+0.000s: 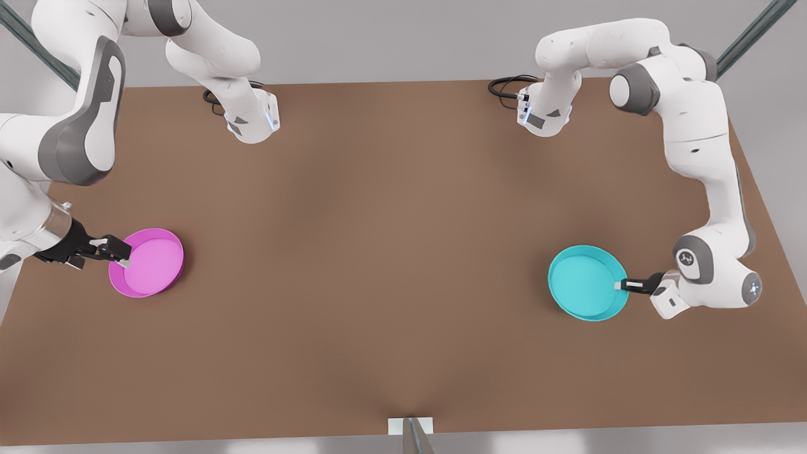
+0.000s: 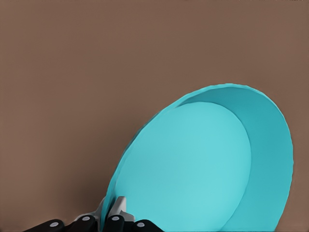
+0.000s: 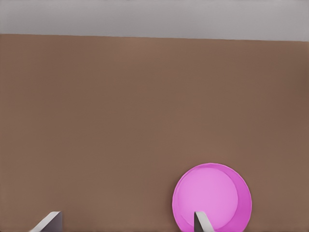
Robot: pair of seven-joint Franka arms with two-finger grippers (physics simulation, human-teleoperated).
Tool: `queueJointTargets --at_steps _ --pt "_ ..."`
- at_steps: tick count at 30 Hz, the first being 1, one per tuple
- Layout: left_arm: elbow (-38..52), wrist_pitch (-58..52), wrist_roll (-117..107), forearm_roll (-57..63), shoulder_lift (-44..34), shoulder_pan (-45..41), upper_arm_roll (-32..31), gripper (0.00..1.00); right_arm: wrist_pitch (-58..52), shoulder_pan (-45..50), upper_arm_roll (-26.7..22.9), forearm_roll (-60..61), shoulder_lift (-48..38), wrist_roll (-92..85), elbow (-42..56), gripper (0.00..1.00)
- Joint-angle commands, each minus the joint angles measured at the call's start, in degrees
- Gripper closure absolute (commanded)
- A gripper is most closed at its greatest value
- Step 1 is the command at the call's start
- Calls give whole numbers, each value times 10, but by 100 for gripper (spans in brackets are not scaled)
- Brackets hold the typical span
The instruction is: Flip the blue plate over with the left arm, and stack the pink plate on top of the blue plate with the right arm
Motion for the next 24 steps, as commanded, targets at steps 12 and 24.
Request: queueJointTargets --at_steps 12,24 --pt "12 -3 -99 170 -55 -119 1 79 -5 -1 0 25 3 -4 1 0" --pt "33 -68 -162 390 -78 -272 1 79 -7 22 3 -13 3 -4 -3 0"
